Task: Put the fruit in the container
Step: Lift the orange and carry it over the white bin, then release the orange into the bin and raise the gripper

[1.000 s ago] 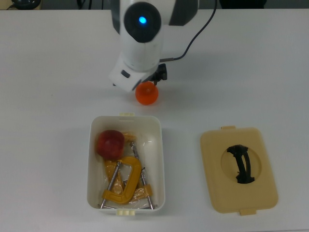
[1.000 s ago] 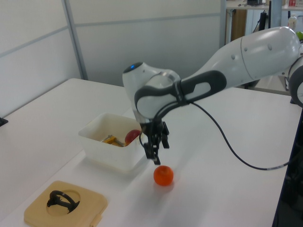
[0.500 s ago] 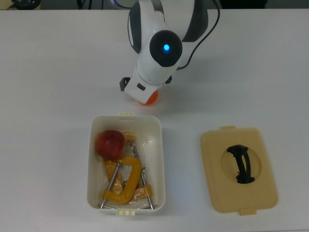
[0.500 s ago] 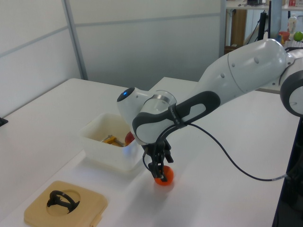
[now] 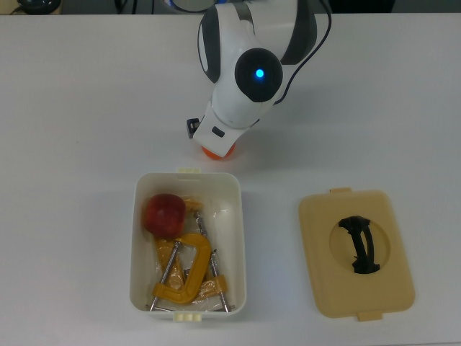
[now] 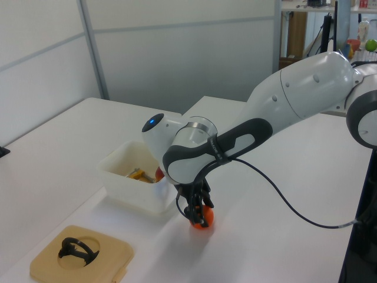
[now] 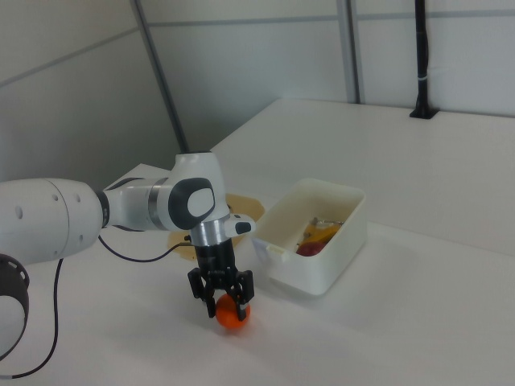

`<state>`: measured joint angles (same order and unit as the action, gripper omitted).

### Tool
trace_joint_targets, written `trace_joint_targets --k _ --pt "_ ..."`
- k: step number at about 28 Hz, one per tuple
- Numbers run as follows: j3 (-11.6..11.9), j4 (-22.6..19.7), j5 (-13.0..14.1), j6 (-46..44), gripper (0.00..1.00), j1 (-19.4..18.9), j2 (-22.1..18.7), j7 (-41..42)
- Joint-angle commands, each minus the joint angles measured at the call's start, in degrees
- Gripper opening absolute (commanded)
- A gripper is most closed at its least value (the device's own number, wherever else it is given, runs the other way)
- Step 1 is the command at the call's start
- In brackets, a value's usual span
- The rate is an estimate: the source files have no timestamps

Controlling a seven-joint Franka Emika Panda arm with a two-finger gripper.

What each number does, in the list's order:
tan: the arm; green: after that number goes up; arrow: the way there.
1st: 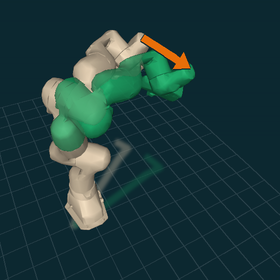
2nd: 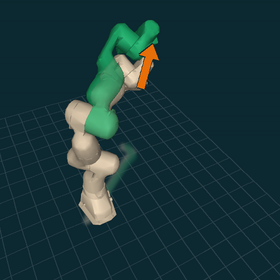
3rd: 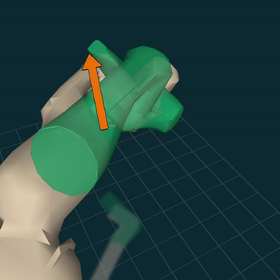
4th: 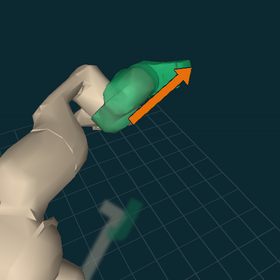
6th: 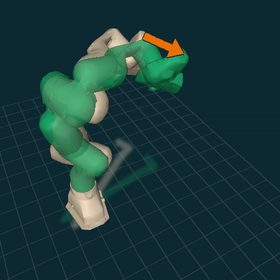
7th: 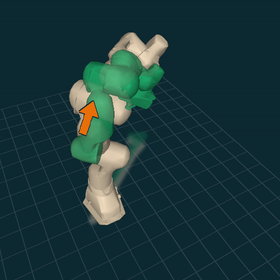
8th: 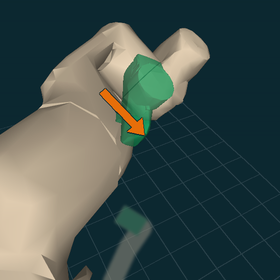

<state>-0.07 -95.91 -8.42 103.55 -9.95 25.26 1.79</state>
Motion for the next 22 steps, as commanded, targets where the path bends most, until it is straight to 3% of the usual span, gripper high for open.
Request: trace_joint_targets --k 1,5,10,14,16,22 --pt "0.51 1.42 -0.37 -0.28 0.00 -0.60 -1.27 0.14" --pt "0.59 3.17 0.33 -0.45 0.00 -0.25 -3.28 0.15" --pt "1.38 7.04 4.45 -0.37 0.00 0.36 -5.48 0.14" --pt "1.38 9.68 6.22 0.16 0.00 2.38 -5.93 -0.38" --pt "1.38 11.17 7.54 1.82 0.00 3.53 -5.66 -0.91" --pt "1.47 11.09 7.98 13.77 0.00 5.20 -4.35 -4.07"
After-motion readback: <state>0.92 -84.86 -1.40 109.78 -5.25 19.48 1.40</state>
